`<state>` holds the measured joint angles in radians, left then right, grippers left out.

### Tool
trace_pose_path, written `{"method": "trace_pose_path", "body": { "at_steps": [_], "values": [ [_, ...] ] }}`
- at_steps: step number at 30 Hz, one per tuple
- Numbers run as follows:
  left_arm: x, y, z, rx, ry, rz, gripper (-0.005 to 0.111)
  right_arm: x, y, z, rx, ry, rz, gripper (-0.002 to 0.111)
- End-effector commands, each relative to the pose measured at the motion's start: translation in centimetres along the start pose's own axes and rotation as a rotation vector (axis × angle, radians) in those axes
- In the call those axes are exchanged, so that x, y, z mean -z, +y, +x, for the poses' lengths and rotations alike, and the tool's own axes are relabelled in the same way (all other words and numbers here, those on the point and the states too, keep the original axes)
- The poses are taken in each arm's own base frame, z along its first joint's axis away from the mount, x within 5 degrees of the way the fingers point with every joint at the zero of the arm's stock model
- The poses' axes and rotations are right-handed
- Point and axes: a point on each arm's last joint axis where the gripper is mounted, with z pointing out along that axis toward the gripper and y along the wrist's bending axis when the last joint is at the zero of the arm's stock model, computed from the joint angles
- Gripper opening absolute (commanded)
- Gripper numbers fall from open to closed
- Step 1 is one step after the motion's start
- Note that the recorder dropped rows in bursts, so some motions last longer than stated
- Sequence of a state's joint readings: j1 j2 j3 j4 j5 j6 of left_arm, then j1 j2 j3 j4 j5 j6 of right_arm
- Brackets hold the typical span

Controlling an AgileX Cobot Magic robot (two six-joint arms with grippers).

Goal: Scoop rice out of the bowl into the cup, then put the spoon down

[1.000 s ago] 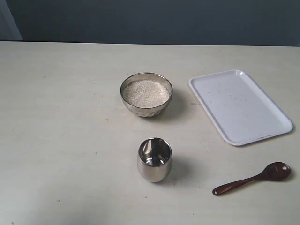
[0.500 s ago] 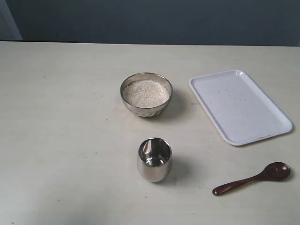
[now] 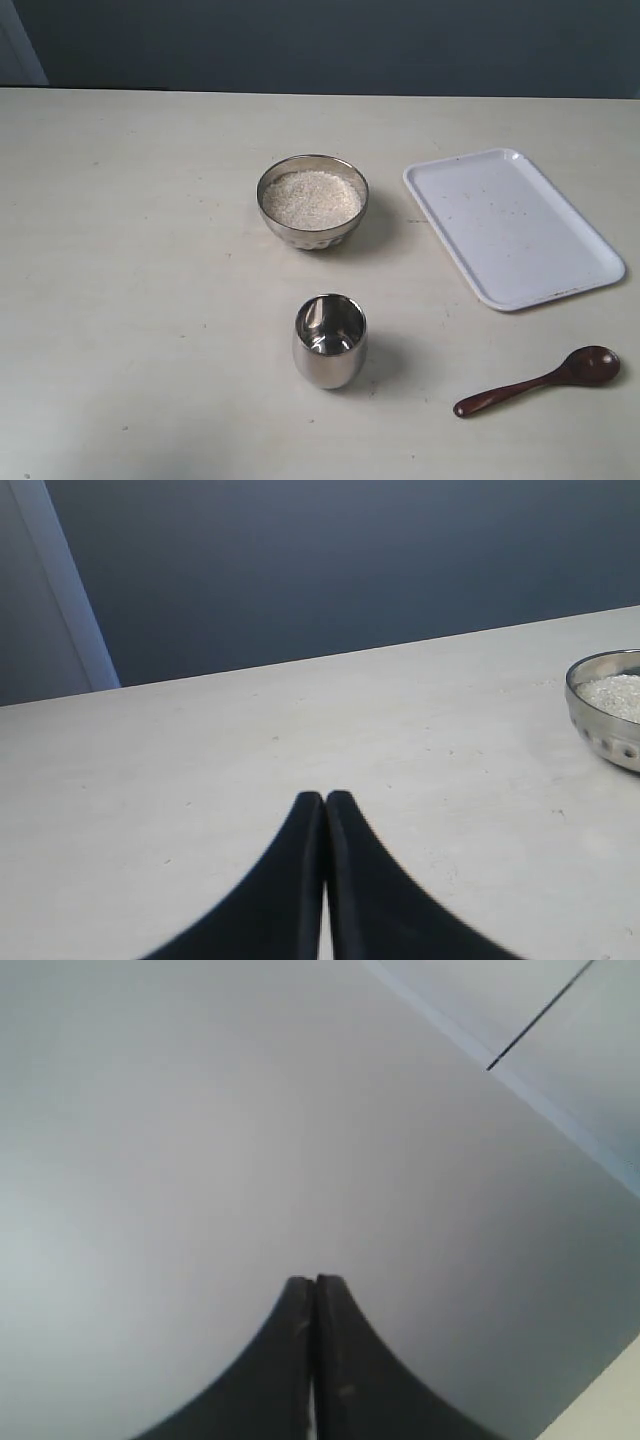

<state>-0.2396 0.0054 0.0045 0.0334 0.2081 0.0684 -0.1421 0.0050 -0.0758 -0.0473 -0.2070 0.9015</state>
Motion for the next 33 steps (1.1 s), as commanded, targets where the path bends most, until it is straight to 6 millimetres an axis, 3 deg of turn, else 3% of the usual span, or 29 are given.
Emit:
{"method": "trace_pose_path", "body": {
  "at_steps": [1, 4, 7, 12, 15, 19, 26, 29, 33],
  "values": [
    [0.1, 0.0, -0.2, 0.007, -0.017, 0.002, 0.000, -1.9, 3.1, -2.7, 0.120, 0.119, 0.102, -0.001],
    [0.1, 0.0, -0.2, 0.007, -0.017, 0.002, 0.000, -4.4, 5.0, -4.9, 0.240, 0.228, 0.237, -0.001],
    [0.1, 0.0, -0.2, 0.007, -0.017, 0.002, 0.000, -8.2, 6.7, -6.0, 0.393, 0.430, 0.342, -0.001],
    [0.1, 0.0, -0.2, 0.007, -0.017, 0.002, 0.000, -13.1, 6.6, -3.6, 0.400, 0.864, 0.434, -0.001],
    [0.1, 0.0, -0.2, 0.007, -0.017, 0.002, 0.000, -14.0, 4.9, -0.8, 0.293, 1.051, 0.495, -0.001],
    [0.1, 0.0, -0.2, 0.007, -0.017, 0.002, 0.000, -12.1, 2.3, 2.0, 0.152, 1.178, 0.643, -0.001],
    [0.1, 0.0, -0.2, 0.007, -0.014, 0.002, 0.000, -5.7, -1.4, 8.1, -0.069, 1.272, 0.806, -0.001],
    [0.1, 0.0, -0.2, 0.007, -0.014, 0.002, 0.000, -4.3, -1.9, 9.7, -0.076, 1.287, 0.847, -0.001],
    [0.1, 0.0, -0.2, 0.007, -0.014, 0.002, 0.000, -4.3, -1.8, 10.7, -0.034, 1.276, 0.845, -0.001]
  ]
}}
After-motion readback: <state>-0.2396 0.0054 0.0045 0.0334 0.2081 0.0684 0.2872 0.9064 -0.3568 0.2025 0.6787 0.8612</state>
